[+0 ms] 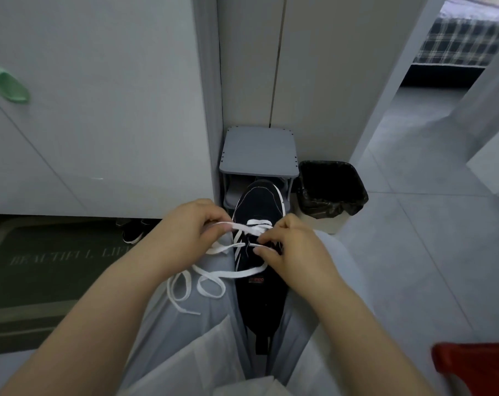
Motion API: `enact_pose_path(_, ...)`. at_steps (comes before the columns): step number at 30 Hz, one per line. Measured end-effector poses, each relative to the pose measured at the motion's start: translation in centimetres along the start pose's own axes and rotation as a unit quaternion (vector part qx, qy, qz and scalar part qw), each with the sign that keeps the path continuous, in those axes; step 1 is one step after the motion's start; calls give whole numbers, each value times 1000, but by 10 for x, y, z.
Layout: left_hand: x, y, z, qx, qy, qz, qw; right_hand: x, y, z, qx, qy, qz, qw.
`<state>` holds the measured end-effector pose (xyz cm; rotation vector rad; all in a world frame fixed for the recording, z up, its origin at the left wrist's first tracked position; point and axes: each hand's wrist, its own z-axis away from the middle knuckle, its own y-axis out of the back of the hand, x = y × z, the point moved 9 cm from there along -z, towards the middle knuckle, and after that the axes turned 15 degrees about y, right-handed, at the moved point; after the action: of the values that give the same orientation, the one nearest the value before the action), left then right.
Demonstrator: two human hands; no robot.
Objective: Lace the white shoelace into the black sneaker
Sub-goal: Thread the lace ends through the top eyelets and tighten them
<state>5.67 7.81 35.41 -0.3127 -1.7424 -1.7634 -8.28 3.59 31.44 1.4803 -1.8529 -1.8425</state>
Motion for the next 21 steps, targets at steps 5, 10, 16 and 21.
enact_pose_path(5, -11, -3, 4, -88, 83, 176, 977, 10, 21, 9, 117, -30, -181, 976)
enact_pose_path(10, -34, -10, 2, -58, 210, 305, 927, 9, 63, 31, 276, -57, -589, 757)
enact_pose_path(16, -33, -9, -5, -54, 177, 337, 923, 13, 60, 40, 140, -68, -465, 872)
enact_pose_path(21, -9, -12, -7, -72, 123, 344, 928, -4, 15, 9, 12, 13, -55, 998)
